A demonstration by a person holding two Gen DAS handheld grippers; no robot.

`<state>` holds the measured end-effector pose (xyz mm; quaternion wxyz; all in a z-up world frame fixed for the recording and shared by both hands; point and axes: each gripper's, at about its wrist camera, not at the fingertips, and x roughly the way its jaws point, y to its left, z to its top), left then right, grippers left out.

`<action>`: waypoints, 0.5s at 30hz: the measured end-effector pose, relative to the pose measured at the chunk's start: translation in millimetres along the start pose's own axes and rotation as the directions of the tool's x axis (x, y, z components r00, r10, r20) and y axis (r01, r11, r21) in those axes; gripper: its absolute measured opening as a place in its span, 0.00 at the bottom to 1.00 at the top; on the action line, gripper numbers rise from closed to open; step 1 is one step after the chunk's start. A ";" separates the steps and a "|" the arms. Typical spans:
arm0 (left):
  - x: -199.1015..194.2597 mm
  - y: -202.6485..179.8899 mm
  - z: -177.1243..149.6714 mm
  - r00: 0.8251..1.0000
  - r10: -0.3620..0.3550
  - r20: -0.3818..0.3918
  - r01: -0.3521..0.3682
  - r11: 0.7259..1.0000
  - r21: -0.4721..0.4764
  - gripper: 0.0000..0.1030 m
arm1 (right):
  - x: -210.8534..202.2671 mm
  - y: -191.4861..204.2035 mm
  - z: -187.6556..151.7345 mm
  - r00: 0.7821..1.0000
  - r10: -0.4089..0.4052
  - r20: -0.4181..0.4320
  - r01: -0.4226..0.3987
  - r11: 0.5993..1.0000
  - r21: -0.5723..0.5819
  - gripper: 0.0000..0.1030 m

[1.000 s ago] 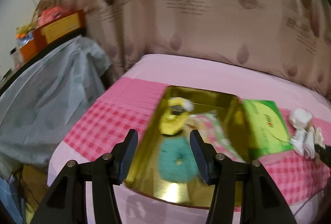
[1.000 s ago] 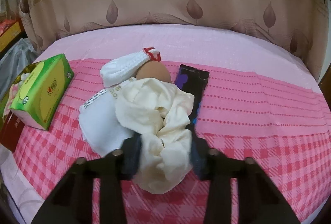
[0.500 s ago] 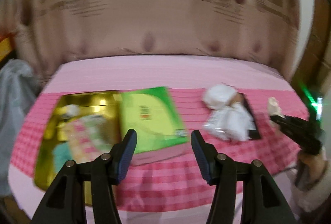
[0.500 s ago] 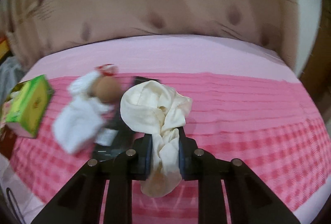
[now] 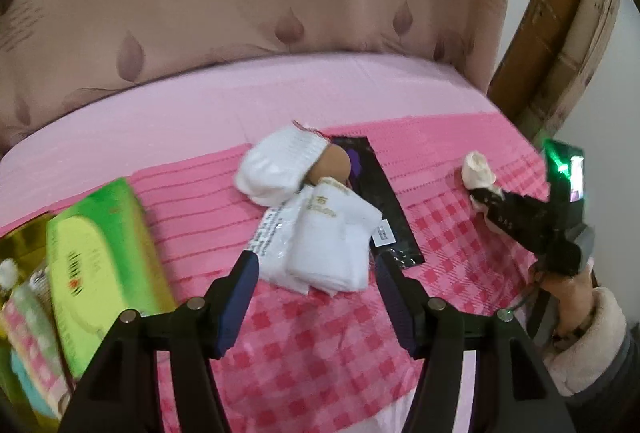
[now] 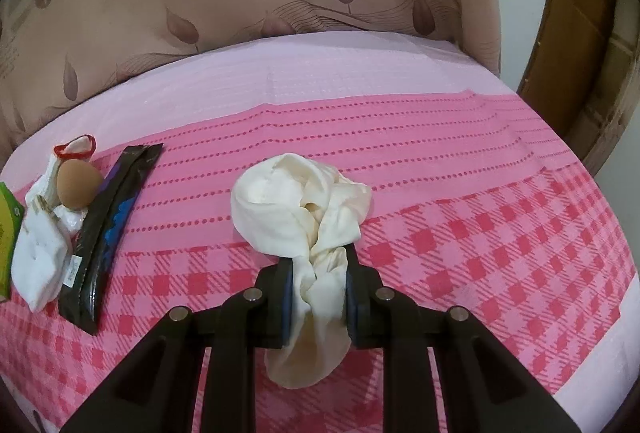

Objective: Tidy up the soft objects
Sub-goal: 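Grasp the white HOTEL-printed cloth with the left tool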

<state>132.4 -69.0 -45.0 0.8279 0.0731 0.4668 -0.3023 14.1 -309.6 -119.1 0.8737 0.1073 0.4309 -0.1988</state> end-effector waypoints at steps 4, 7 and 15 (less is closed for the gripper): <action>27.8 -8.4 12.1 0.998 -0.001 -0.060 0.003 0.999 0.034 0.60 | 2.0 5.9 0.6 1.000 -0.009 -0.002 0.009 1.000 -0.023 0.23; 46.0 -15.0 19.1 0.995 0.009 -0.099 -0.004 0.999 0.054 0.60 | 1.5 6.6 0.0 1.000 -0.003 -0.003 0.003 1.000 -0.020 0.23; 75.9 -21.1 20.5 0.984 0.046 -0.170 -0.035 0.997 0.067 0.60 | 2.9 4.3 0.9 1.000 0.009 -0.004 -0.009 1.000 -0.011 0.24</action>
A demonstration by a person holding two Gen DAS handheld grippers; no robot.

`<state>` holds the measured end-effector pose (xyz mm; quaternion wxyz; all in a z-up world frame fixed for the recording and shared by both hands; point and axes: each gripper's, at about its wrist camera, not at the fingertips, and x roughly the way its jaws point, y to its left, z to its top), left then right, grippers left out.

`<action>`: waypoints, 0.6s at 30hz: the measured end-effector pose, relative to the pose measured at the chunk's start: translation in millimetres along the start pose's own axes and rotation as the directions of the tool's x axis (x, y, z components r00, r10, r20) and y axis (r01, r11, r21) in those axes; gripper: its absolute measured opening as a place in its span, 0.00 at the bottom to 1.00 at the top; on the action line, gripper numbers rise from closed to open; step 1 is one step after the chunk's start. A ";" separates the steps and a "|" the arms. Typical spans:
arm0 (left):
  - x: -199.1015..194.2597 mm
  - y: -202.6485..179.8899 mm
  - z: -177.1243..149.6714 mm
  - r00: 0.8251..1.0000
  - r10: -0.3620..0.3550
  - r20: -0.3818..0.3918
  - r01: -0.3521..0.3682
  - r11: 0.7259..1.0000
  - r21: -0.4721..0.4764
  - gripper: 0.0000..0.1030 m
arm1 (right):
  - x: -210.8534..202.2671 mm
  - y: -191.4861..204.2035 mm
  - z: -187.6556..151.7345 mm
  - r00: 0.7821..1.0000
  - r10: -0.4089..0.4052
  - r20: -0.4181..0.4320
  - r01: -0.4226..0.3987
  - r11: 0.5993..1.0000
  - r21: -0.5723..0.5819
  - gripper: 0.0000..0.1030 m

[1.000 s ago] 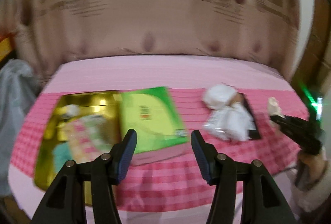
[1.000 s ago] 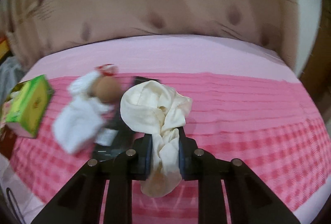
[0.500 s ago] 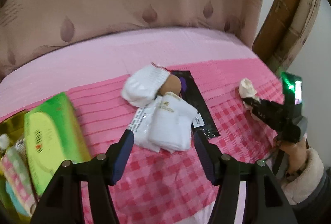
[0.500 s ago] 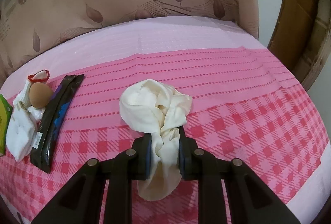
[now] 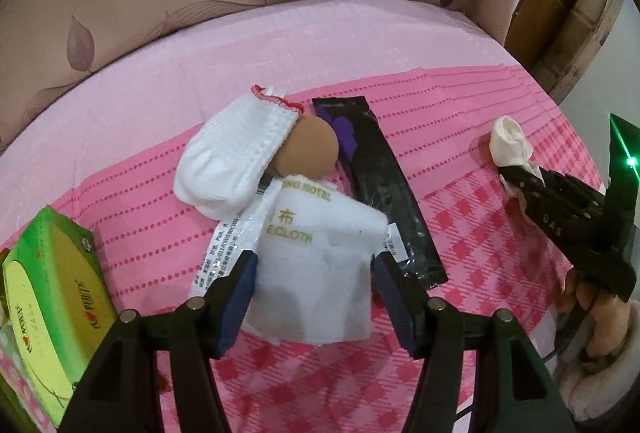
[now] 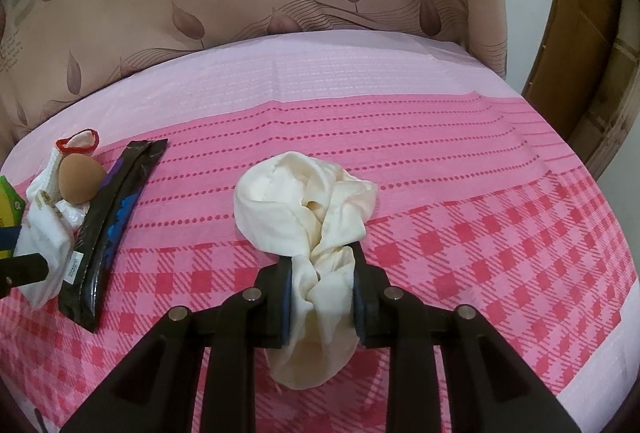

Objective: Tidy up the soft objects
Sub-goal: 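Grasp the white HOTEL-printed cloth with the left tool, then carry the white hotel cloth into the gold tin and open the left tool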

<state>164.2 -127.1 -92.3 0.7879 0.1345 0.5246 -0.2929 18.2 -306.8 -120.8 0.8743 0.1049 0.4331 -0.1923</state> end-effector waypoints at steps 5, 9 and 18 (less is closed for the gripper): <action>2.9 -11.0 -1.8 1.000 0.022 -0.004 -0.022 1.000 0.019 0.31 | 0.0 -0.8 0.3 1.000 0.004 0.000 -0.003 1.000 0.001 0.25; 1.2 -15.6 -3.9 1.000 0.020 0.001 -0.020 1.000 0.015 0.26 | 1.5 -1.3 1.2 1.000 0.008 -0.001 -0.008 1.000 0.002 0.25; -18.3 -16.7 -9.8 0.999 0.040 0.036 -0.041 0.999 0.011 0.24 | 1.5 -0.8 1.2 1.000 0.006 0.000 -0.006 1.000 -0.001 0.25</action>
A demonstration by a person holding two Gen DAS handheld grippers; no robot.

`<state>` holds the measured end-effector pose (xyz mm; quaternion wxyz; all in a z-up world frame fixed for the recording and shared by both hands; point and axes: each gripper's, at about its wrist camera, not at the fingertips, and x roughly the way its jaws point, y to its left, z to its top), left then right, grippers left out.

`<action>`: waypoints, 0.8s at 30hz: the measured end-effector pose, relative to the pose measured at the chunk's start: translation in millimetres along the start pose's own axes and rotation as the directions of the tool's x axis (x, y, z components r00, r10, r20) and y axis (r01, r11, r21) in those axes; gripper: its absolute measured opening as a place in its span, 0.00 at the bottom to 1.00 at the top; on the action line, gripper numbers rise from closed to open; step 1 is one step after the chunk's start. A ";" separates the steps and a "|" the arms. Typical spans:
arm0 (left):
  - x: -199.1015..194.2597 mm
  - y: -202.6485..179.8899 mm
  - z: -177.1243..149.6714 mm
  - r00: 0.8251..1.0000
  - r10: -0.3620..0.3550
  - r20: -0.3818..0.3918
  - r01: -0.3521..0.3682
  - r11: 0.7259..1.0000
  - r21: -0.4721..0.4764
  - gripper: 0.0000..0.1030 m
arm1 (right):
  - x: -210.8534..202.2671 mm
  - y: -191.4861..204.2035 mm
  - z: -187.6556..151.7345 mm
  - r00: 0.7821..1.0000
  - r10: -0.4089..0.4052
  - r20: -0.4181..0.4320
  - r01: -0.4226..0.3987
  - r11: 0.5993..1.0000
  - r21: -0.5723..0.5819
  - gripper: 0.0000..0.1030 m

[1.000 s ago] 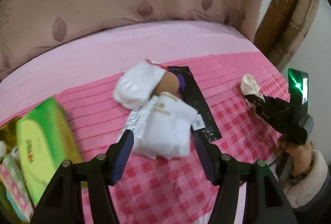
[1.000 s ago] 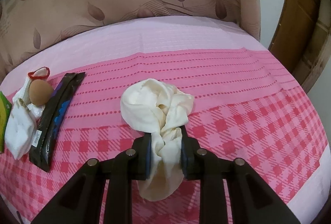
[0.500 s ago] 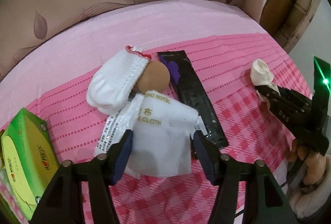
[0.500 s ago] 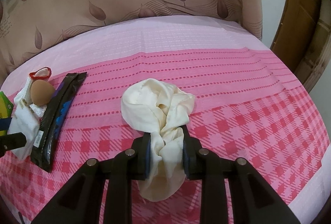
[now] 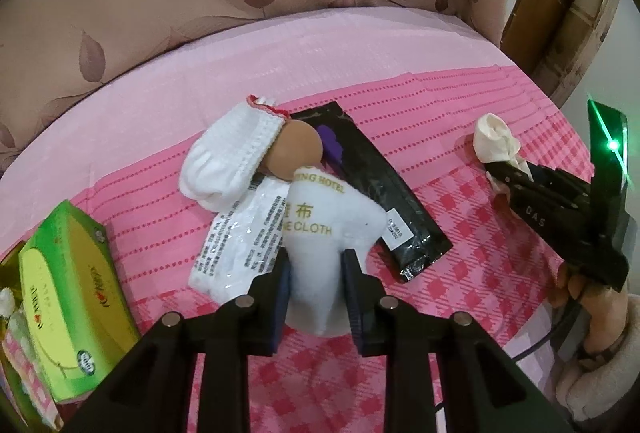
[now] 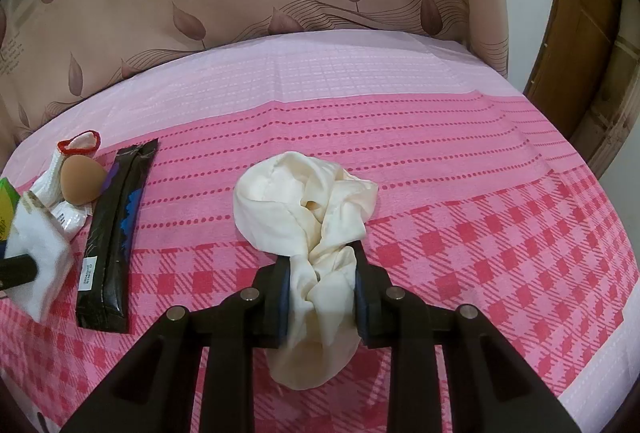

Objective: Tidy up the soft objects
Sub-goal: 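Carry the white hotel cloth into the gold tin and open the left tool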

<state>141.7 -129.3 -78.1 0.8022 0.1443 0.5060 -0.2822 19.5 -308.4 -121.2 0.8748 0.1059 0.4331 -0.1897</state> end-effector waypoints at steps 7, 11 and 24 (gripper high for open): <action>-18.6 6.9 -8.9 0.999 0.032 0.021 -0.031 0.999 -0.029 0.24 | 0.1 0.1 0.1 1.000 0.000 0.000 0.000 1.000 0.001 0.25; -29.1 12.2 -15.9 0.998 0.054 0.028 -0.053 0.998 -0.043 0.24 | 0.2 0.2 0.1 1.000 0.000 0.000 0.000 1.000 0.001 0.25; -87.5 49.9 -36.0 0.988 0.116 0.098 -0.102 0.985 -0.138 0.24 | 0.1 0.3 0.3 1.000 0.000 0.000 0.000 1.000 0.001 0.25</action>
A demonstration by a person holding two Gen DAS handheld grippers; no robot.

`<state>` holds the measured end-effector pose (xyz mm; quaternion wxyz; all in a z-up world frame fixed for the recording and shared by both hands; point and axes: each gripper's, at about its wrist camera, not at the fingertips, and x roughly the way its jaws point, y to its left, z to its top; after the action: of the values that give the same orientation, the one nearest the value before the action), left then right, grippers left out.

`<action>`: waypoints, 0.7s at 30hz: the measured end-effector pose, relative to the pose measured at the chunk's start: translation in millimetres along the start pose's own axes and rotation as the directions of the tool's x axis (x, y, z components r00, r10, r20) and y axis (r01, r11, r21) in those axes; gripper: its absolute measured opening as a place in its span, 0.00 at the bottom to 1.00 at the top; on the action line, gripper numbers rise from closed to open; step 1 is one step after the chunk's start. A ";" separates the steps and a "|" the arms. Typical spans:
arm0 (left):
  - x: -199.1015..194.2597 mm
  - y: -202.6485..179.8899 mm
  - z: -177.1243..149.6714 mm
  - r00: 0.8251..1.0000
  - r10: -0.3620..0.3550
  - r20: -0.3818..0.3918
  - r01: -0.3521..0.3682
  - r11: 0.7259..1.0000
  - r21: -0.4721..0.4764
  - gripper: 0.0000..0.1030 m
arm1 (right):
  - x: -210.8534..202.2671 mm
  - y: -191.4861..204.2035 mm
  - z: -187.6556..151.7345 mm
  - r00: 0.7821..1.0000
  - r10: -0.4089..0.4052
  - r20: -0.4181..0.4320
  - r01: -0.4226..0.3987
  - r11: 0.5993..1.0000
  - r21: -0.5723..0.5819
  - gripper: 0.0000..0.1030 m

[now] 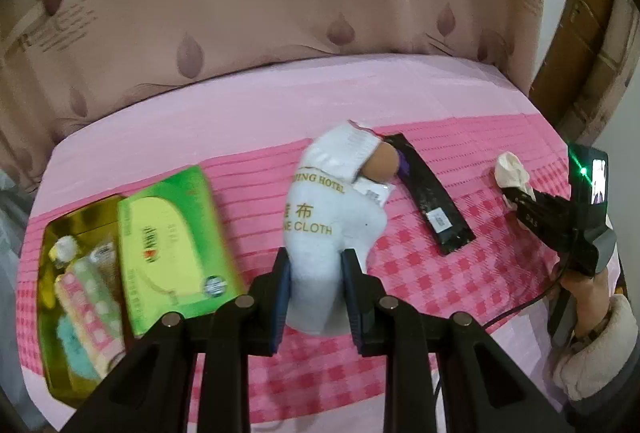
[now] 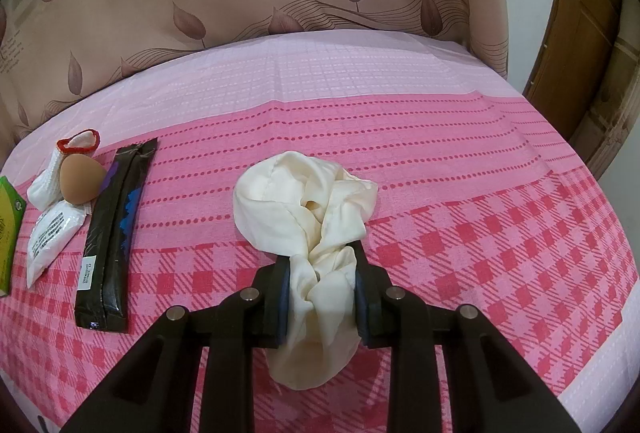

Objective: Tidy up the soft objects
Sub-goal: 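Carry the white hotel cloth into the gold tin and open the left tool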

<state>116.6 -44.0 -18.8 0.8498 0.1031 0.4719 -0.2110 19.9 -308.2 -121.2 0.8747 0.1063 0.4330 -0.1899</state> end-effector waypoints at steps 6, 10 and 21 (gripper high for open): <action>-21.8 32.0 -6.9 0.999 0.046 0.027 -0.045 0.998 -0.045 0.24 | -0.4 -0.1 0.3 1.000 -0.002 0.000 0.002 1.000 -0.001 0.25; -32.7 60.0 -12.2 0.995 0.098 0.030 -0.096 0.992 -0.079 0.24 | -0.7 0.2 0.1 1.000 -0.003 0.000 0.003 1.000 -0.002 0.25; -51.1 148.3 -31.0 0.976 0.218 0.010 -0.211 0.955 -0.210 0.24 | -1.1 0.7 0.1 1.000 -0.008 0.000 0.008 1.000 -0.007 0.25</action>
<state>136.9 112.9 4.4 0.8814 0.0609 0.4633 -0.0688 19.7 -307.3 -120.2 0.8744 0.1018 0.4339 -0.1918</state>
